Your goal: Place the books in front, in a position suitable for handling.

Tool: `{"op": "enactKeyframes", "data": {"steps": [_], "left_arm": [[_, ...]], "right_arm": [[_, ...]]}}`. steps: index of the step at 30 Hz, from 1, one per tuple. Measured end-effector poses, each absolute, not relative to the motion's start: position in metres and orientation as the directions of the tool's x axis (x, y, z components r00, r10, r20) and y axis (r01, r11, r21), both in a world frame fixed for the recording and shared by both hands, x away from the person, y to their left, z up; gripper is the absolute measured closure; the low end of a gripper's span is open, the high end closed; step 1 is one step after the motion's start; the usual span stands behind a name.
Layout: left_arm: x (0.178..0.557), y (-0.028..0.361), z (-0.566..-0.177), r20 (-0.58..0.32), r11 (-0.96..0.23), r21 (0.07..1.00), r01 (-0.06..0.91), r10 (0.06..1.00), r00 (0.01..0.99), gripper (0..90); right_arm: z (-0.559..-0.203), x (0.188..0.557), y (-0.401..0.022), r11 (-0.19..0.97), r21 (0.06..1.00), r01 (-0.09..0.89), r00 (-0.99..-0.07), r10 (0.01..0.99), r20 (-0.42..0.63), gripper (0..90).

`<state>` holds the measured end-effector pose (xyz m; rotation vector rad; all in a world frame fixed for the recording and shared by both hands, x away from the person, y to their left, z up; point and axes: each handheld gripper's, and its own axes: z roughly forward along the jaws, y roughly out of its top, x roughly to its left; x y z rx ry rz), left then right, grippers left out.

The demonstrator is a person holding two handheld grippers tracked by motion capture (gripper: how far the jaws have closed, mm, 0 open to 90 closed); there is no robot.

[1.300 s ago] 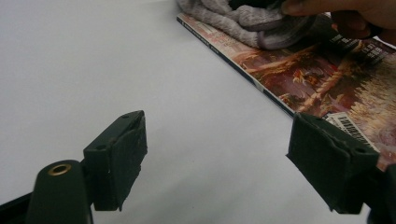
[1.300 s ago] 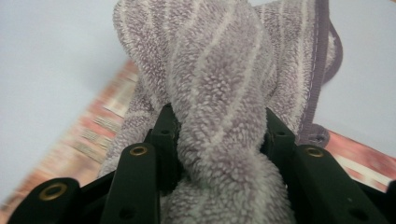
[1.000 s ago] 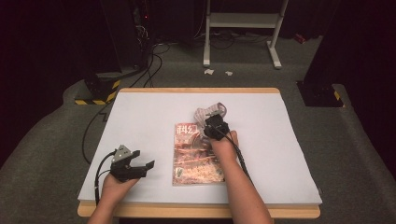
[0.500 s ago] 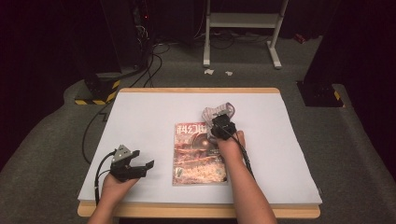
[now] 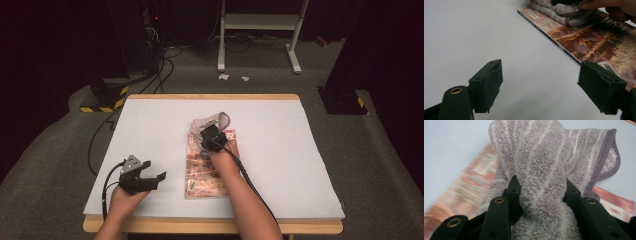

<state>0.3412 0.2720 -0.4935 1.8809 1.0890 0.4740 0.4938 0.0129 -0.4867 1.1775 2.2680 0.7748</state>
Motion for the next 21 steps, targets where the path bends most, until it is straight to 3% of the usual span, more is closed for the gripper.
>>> {"op": "enactKeyframes", "data": {"steps": [9,21], "left_arm": [[0.341,0.274,-0.493,-0.098,-0.221,0.84,0.495,0.836,0.54,19.9],[0.34,0.272,-0.494,-0.097,-0.226,0.837,0.498,0.835,0.542,19.9]], "right_arm": [[-0.487,0.482,0.06,0.535,0.666,0.519,-0.603,0.782,-0.158,59.9],[-0.489,0.491,0.014,0.471,0.683,0.559,-0.537,0.833,-0.135,59.5]]}}
